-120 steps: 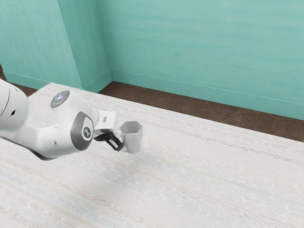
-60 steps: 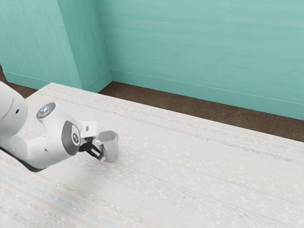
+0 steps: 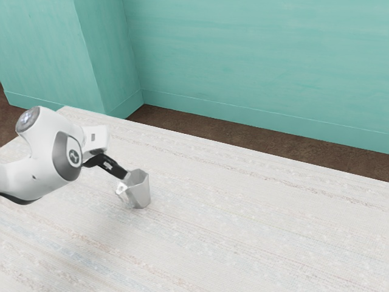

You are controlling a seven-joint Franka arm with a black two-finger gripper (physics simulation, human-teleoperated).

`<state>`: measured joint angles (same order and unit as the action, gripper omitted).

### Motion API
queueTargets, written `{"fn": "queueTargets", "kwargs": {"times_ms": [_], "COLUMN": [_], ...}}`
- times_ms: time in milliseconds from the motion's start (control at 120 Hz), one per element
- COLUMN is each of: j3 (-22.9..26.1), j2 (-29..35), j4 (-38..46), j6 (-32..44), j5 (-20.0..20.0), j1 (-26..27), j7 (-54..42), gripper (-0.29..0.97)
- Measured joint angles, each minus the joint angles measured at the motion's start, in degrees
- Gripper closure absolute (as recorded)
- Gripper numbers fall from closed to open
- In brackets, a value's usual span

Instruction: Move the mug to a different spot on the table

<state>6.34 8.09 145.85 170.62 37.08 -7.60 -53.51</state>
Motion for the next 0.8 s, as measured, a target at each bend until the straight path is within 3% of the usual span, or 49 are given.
{"fn": "queueTargets", "kwargs": {"times_ms": [142, 308, 375, 600, 683, 800], "j3": [0.05, -0.17, -0.18, 2.60, 3.76, 5.48], "j2": [0.79, -6.77, -9.65, -11.48, -11.53, -11.50], "j4": [-5.84, -19.63, -25.67, -39.81, -42.66, -49.08], "j6": [-3.15, -12.07, -16.57, -36.04, -41.22, -48.87], "j5": [-1.38, -8.99, -14.42, -40.03, -44.88, -47.63], "j1": [0.29, 0.11, 0.01, -0.73, 0.38, 0.88], "j7": [-0.07, -0.07, 0.60, 10.86, 15.00, 20.13], "gripper": [0.03, 0.01, 0.01, 0.00, 0.00, 0.00]}}
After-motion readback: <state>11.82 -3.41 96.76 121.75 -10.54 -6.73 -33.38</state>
